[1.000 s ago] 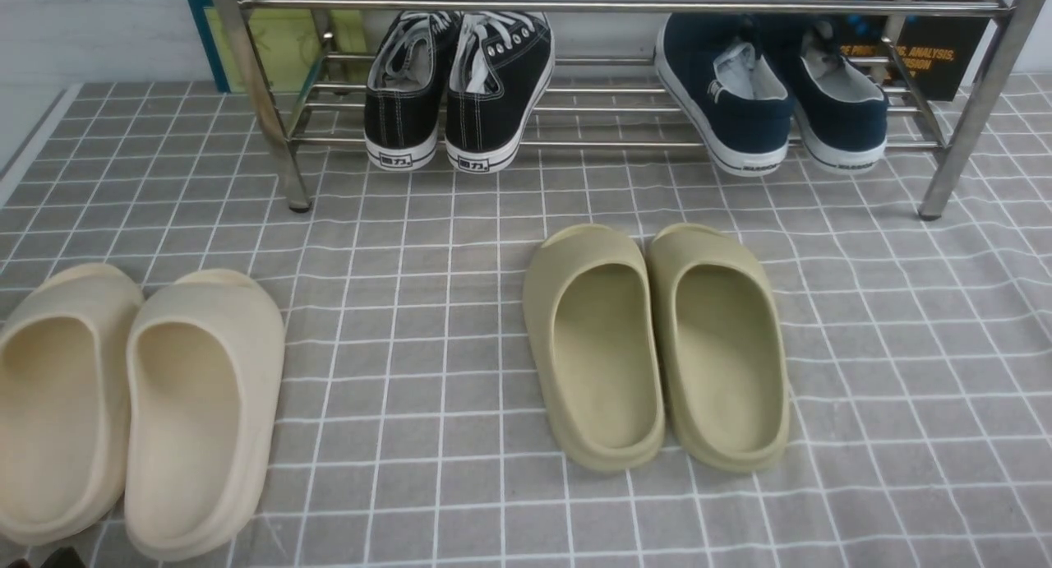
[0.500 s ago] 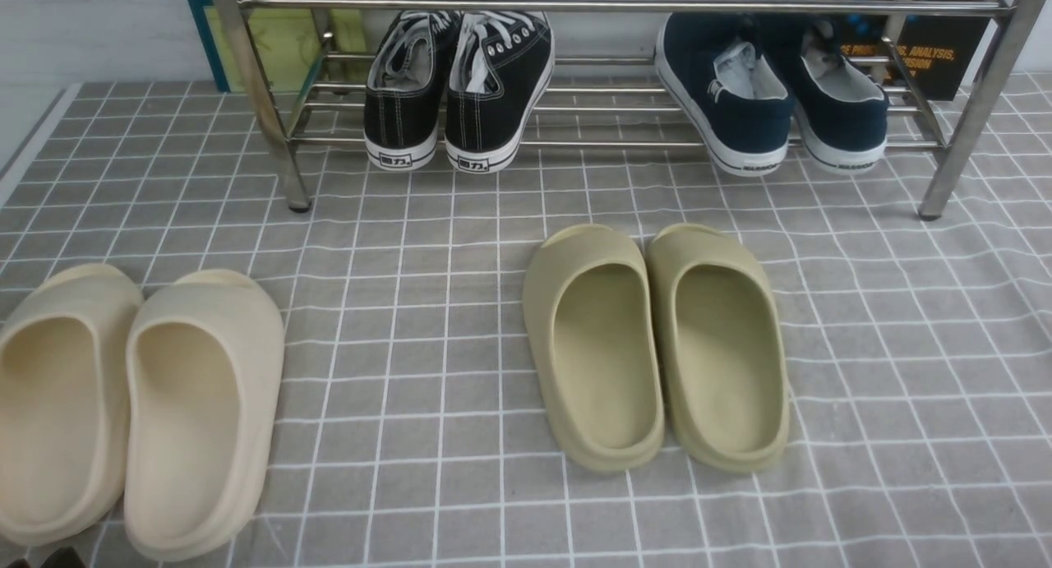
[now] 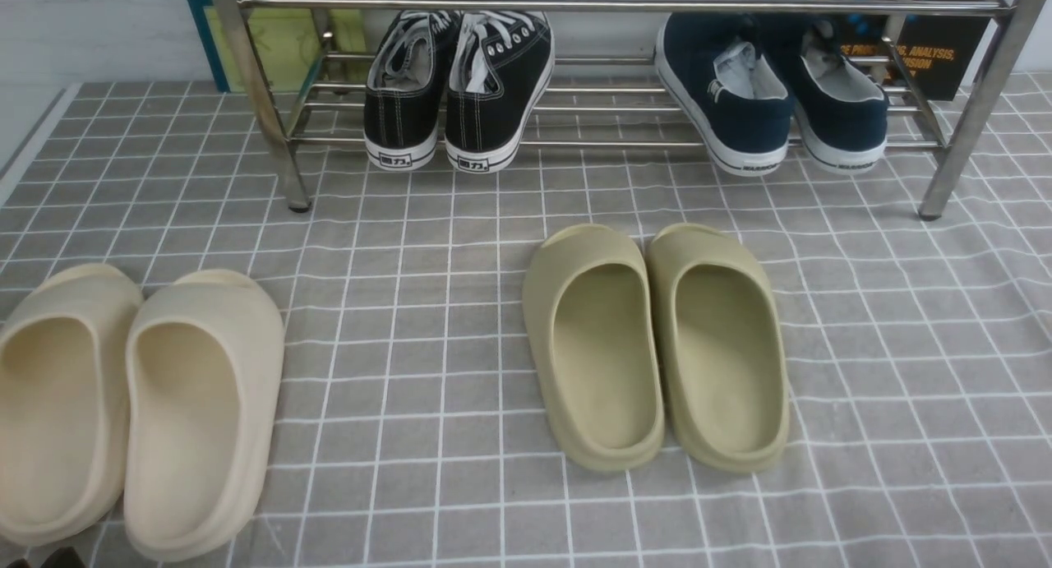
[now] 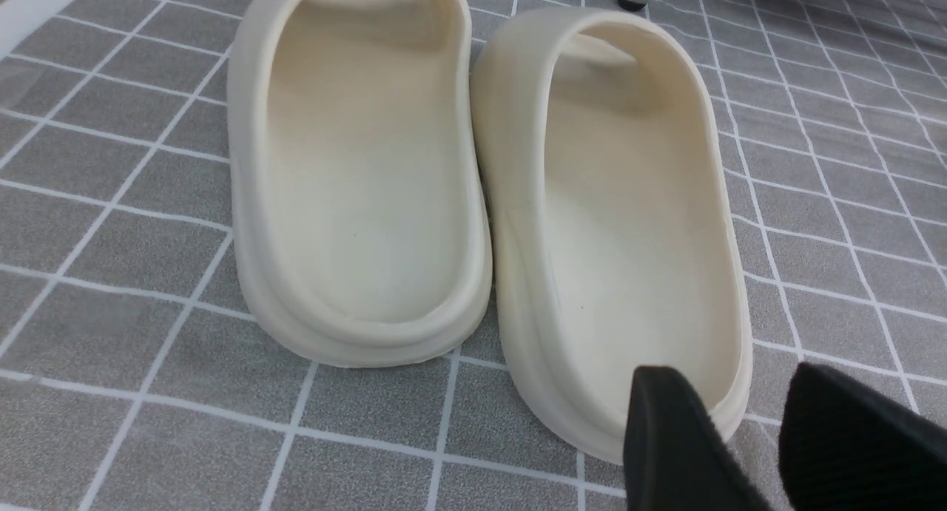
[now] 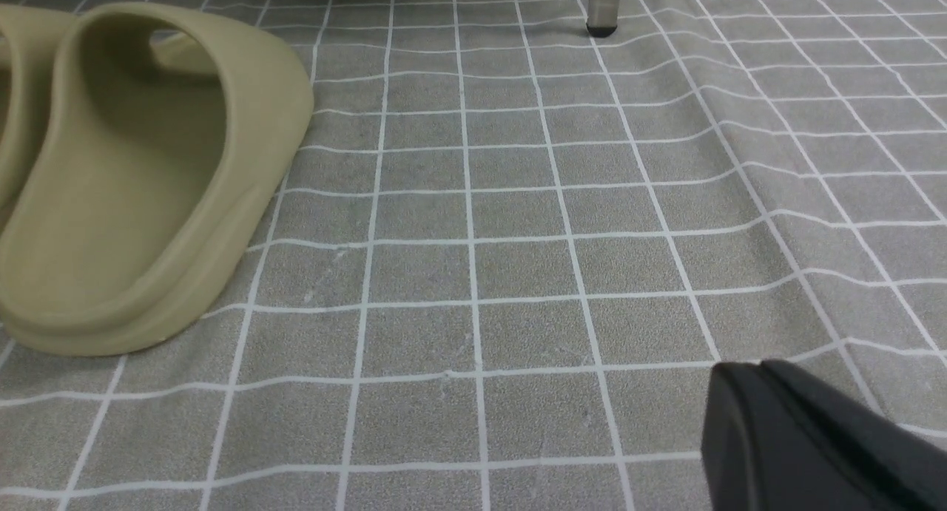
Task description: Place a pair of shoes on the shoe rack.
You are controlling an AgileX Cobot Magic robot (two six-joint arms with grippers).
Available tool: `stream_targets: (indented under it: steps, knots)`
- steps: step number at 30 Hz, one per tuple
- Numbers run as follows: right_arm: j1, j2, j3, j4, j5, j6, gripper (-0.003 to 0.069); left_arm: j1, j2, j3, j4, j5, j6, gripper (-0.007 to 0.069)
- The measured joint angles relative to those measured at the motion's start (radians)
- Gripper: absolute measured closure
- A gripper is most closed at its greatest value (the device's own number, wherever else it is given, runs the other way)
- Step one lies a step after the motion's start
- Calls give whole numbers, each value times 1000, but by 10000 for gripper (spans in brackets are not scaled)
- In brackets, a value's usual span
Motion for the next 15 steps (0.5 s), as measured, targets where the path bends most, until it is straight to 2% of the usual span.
stream_targets:
  steps: [15]
  knots:
    - [0, 0, 0, 0, 0, 0, 649, 0, 0, 0, 0, 0, 0, 386]
